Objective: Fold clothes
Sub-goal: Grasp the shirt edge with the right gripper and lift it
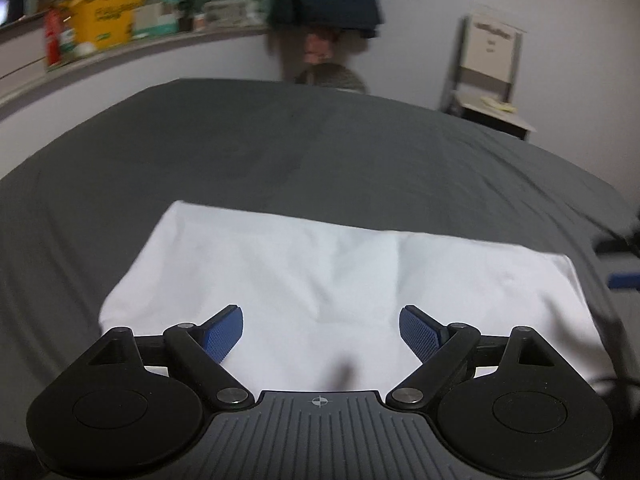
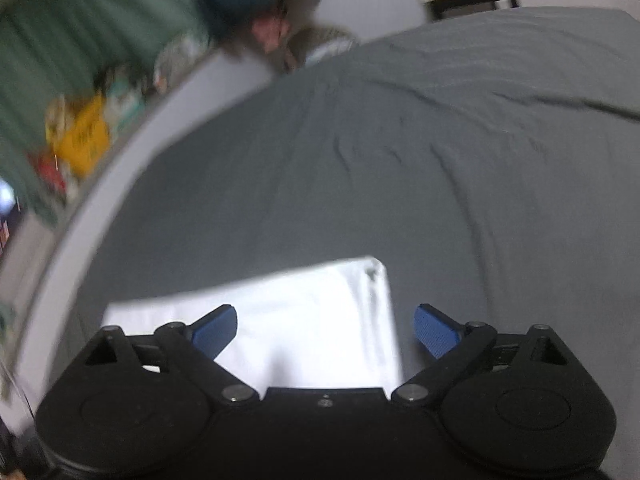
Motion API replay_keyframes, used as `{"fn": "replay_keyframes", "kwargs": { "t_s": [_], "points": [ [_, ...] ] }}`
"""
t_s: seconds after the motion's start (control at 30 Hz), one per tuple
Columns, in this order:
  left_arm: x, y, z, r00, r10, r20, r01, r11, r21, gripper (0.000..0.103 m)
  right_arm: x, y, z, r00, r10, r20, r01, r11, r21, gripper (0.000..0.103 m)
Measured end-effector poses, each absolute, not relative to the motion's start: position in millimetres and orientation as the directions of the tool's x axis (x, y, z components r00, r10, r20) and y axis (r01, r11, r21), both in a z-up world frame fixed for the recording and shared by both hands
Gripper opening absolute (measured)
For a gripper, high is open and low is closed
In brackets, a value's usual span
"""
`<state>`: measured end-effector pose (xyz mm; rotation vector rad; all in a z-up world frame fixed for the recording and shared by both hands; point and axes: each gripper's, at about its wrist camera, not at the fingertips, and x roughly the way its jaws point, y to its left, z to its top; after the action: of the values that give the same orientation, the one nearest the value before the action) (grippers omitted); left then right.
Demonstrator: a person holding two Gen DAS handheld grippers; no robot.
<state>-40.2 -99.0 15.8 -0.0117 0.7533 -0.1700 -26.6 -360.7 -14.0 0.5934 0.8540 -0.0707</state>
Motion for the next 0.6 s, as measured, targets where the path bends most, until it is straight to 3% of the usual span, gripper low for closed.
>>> {"fn": "replay_keyframes", "kwargs": {
  "t_s": [0.13, 0.17, 0.33, 0.47, 0.6],
  "points": [
    [-30, -101, 16, 0.674, -0.146, -0.724, 0.138, 0.988, -0.070, 0.088, -16, -378, -33, 0.549, 0.284, -0.786, 0.299, 0.811, 0.502, 0.068],
    [-28, -101, 16, 0.664, -0.162, -0.730, 0.154, 0.985, -0.078, 0.088, -15, -383, -42, 0.530, 0.319, -0.786, 0.323, 0.781, 0.535, 0.067],
    [-15, -98, 13, 0.585, -0.229, -0.778, 0.246, 0.964, -0.098, 0.088, -14, -394, -60, 0.504, 0.408, -0.761, 0.353, 0.707, 0.613, 0.069],
    [-15, -80, 14, 0.649, -0.204, -0.733, 0.216, 0.973, -0.079, 0.088, -13, -399, -68, 0.491, 0.502, -0.712, 0.326, 0.651, 0.685, 0.069],
    [-5, -50, 16, 0.686, -0.277, -0.673, 0.184, 0.961, -0.207, 0.088, -3, -407, -72, 0.414, 0.581, -0.701, 0.254, 0.665, 0.702, 0.069]
  ]
}}
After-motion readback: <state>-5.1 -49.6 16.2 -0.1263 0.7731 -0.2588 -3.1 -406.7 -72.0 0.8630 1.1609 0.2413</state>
